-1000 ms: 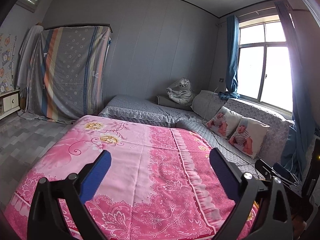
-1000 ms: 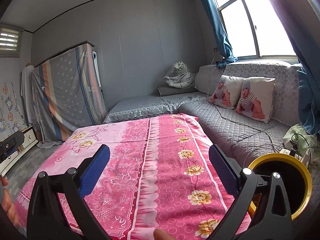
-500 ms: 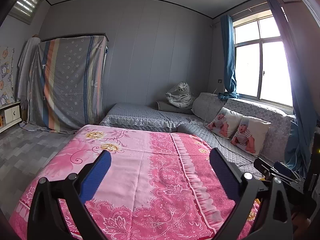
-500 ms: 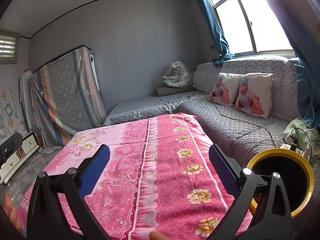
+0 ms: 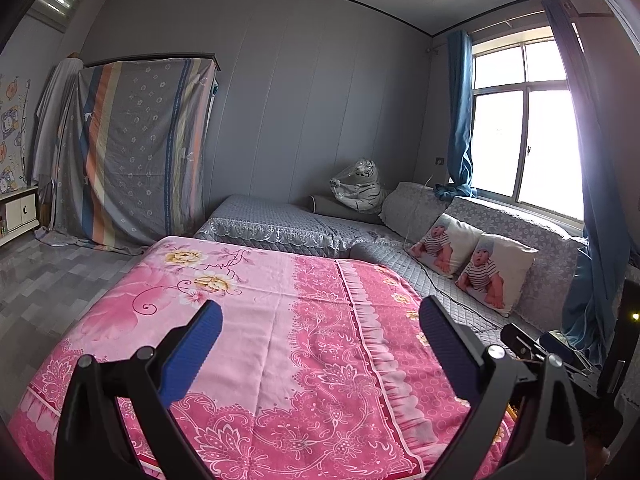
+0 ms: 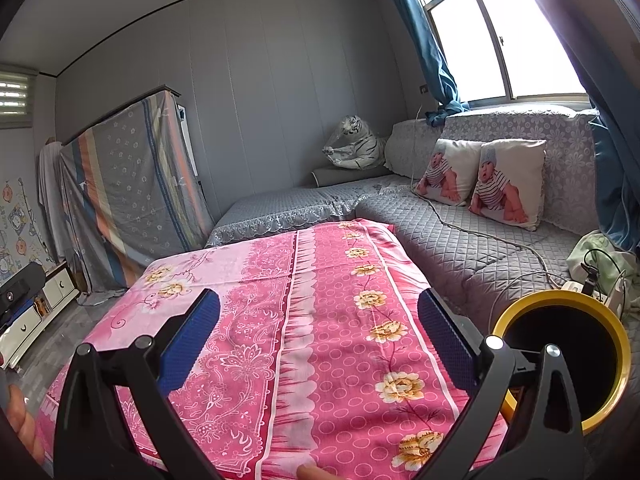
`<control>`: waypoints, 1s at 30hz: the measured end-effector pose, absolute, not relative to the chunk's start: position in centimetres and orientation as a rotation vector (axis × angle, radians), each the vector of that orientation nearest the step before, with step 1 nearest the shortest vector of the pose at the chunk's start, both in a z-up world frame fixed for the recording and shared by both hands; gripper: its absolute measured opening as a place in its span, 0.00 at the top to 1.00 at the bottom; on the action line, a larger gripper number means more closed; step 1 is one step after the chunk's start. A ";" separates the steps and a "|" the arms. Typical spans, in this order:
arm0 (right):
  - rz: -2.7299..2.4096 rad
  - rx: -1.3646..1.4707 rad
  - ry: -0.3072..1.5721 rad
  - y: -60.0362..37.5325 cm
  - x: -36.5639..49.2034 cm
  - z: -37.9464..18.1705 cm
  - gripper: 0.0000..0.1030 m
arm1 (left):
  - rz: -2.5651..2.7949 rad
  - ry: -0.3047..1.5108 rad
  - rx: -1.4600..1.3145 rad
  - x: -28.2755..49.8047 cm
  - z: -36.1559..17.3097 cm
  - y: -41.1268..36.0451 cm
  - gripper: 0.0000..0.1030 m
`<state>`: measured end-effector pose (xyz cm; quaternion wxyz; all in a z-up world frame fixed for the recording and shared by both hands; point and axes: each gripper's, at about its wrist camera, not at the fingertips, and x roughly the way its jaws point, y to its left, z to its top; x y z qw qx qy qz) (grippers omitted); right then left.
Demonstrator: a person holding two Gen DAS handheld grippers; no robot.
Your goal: Collect trash
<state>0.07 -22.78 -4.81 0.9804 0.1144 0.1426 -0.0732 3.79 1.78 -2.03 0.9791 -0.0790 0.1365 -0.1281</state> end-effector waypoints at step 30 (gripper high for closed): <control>-0.143 0.230 0.299 -22.8 0.4 -5.3 0.08 | -0.248 0.279 -0.157 4.1 -2.3 1.8 0.08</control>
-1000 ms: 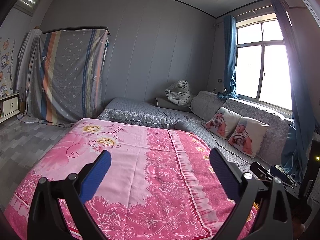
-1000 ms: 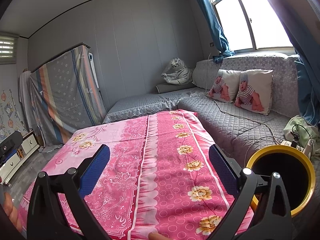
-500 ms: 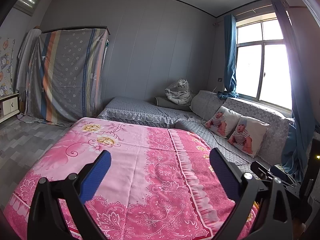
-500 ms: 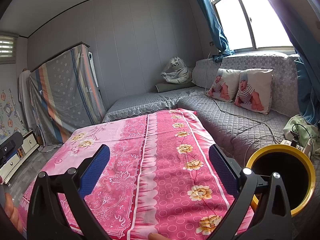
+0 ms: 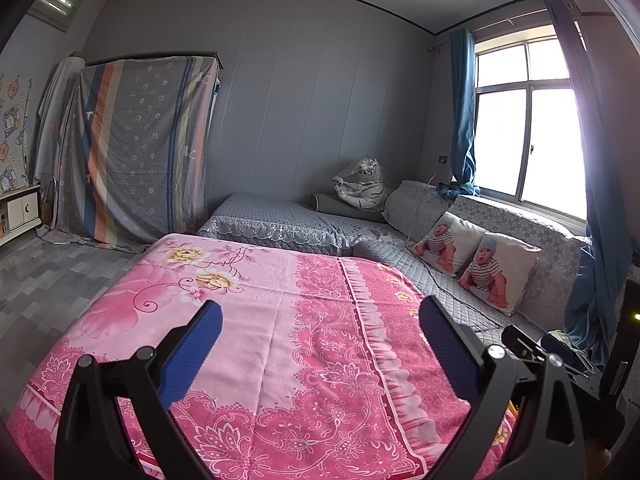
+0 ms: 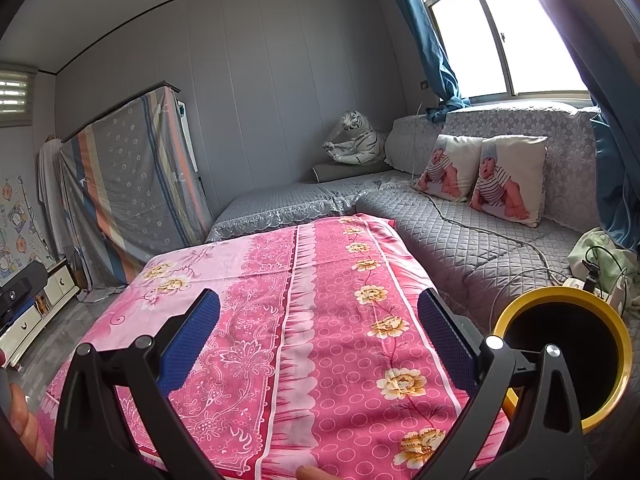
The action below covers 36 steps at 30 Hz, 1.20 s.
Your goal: Collect trash
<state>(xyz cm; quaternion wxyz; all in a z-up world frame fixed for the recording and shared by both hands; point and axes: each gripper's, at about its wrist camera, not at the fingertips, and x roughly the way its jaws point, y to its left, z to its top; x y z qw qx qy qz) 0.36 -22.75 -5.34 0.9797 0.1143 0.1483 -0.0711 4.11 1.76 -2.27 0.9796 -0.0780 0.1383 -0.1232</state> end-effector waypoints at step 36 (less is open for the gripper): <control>-0.148 0.241 0.314 -22.9 0.6 -5.9 0.08 | -0.253 0.285 -0.149 4.1 -2.8 1.4 0.08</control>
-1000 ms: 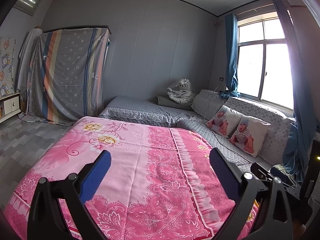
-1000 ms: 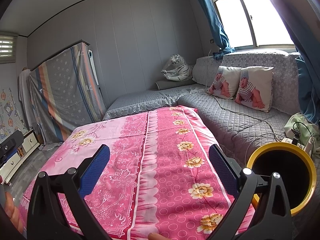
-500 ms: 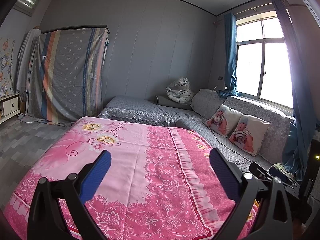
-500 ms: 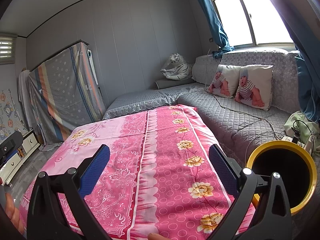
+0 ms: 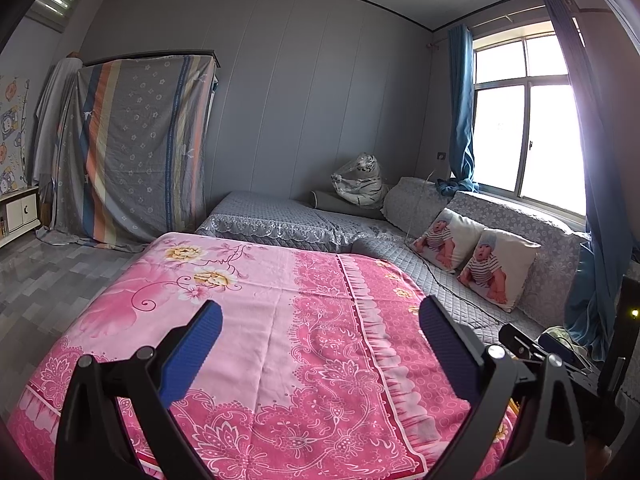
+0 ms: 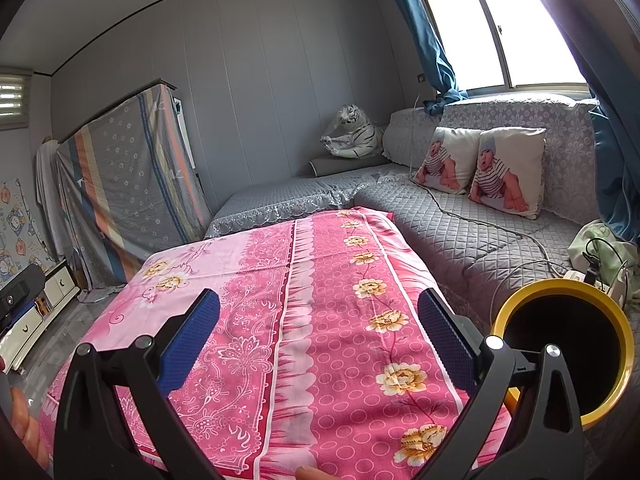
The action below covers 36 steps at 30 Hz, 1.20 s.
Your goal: Collect trash
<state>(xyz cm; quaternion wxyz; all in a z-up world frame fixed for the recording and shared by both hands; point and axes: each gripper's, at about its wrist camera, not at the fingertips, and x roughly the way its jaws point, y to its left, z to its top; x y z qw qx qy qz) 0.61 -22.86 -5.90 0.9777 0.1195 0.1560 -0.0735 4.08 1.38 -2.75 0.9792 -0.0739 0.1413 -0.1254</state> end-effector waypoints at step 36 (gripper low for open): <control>-0.156 0.249 0.332 -22.3 0.4 -6.5 0.08 | -0.250 0.309 -0.157 4.7 -2.8 1.6 0.08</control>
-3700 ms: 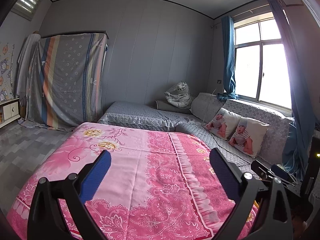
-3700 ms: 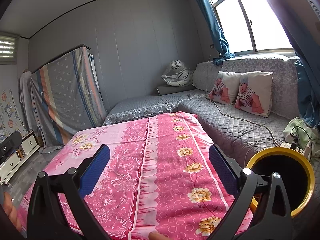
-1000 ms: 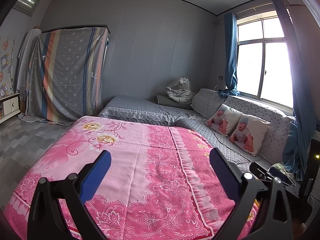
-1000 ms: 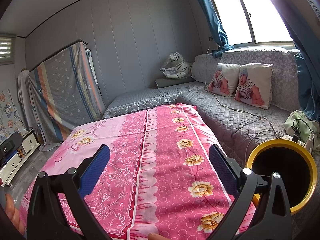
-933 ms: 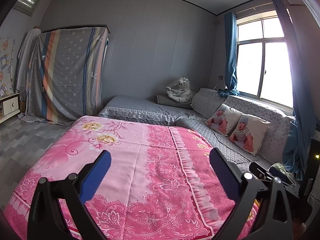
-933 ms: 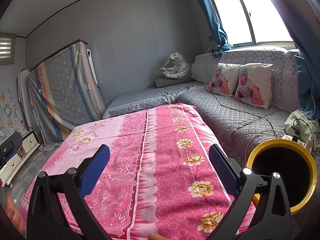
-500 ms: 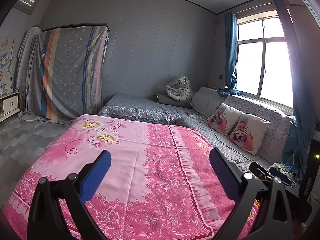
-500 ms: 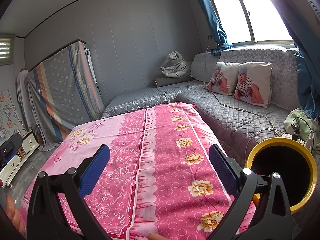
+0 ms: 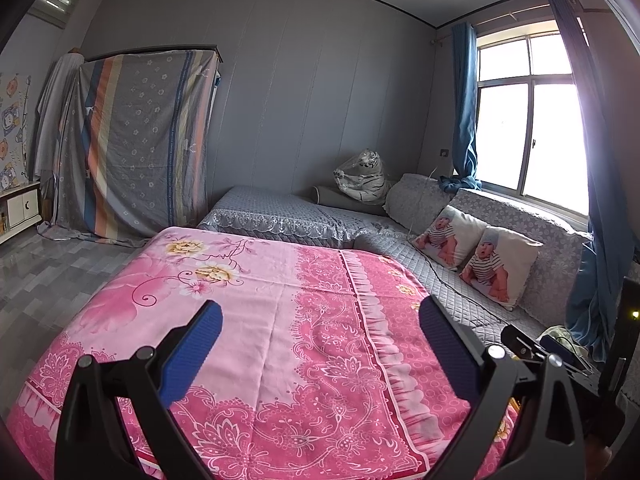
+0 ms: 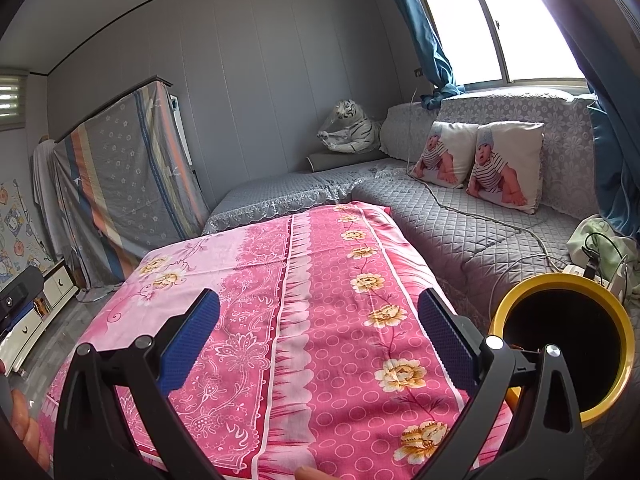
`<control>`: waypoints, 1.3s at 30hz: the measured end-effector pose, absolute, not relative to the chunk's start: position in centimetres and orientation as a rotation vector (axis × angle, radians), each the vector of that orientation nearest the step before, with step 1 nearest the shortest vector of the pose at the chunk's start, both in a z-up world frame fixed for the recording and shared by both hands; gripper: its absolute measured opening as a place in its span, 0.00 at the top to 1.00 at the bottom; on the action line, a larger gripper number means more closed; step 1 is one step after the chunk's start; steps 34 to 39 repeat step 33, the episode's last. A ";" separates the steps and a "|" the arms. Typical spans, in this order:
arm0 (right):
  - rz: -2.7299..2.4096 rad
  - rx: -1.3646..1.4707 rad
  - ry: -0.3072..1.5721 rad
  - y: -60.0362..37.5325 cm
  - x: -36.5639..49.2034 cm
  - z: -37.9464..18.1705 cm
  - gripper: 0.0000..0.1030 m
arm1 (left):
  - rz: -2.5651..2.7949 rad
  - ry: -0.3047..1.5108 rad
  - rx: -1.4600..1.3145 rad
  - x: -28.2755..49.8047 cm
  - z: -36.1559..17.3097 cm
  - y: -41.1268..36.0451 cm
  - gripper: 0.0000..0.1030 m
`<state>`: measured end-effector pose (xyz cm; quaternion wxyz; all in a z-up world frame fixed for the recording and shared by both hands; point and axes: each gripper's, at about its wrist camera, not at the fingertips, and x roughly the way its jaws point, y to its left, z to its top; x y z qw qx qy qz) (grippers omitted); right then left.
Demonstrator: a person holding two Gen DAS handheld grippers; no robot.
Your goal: Collect trash
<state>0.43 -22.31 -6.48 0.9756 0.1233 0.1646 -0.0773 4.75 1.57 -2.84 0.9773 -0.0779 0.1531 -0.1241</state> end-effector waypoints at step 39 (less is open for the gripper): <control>-0.162 0.260 0.337 -22.7 0.9 -6.0 0.08 | -0.267 0.313 -0.155 4.8 -2.7 1.5 0.08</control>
